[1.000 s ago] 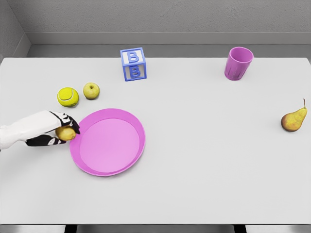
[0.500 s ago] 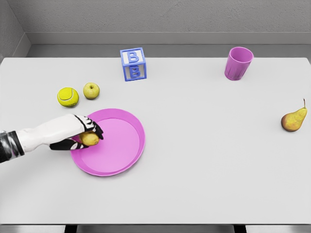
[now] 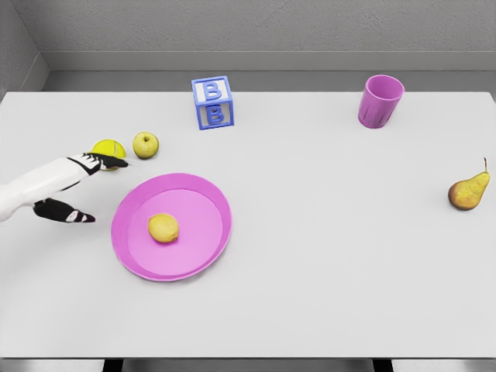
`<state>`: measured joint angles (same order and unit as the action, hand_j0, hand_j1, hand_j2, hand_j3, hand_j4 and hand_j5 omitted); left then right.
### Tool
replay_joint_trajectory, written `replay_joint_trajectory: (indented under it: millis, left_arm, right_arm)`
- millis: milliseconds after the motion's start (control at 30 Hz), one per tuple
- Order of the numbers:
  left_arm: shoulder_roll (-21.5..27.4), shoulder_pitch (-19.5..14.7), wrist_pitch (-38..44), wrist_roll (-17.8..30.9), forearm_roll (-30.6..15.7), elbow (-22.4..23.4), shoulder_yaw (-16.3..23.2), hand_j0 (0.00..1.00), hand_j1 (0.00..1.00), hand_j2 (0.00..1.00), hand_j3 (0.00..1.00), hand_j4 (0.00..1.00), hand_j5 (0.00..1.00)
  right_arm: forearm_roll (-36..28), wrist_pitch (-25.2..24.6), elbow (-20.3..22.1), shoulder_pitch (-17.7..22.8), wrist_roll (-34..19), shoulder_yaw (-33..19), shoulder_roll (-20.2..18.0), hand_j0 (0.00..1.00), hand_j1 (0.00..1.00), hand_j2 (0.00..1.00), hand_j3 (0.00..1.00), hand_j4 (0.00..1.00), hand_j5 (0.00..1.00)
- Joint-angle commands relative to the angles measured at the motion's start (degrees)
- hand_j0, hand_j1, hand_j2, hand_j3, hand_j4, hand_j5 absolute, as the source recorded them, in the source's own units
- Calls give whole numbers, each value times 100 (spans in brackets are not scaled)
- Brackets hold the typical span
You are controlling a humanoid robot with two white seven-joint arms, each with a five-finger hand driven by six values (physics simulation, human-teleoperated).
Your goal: Put the lemon on the plate with left arm
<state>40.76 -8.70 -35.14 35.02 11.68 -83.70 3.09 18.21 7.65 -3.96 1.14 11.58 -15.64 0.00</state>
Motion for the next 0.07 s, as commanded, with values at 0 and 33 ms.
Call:
replay_joint_trajectory:
  millis: [0,33]
  left_arm:
    - [55,0,14,-2,-114,363,-98,100,100,100,100,100,100]
    - [46,0,14,-2,-122,363,-98,100,100,100,100,100,100]
  right_arm:
    - [-1,0,0,9,2,-1,0,100,100,100,100,100,100]
    - [-1,0,0,9,-7,-1,0,100,100,100,100,100,100]
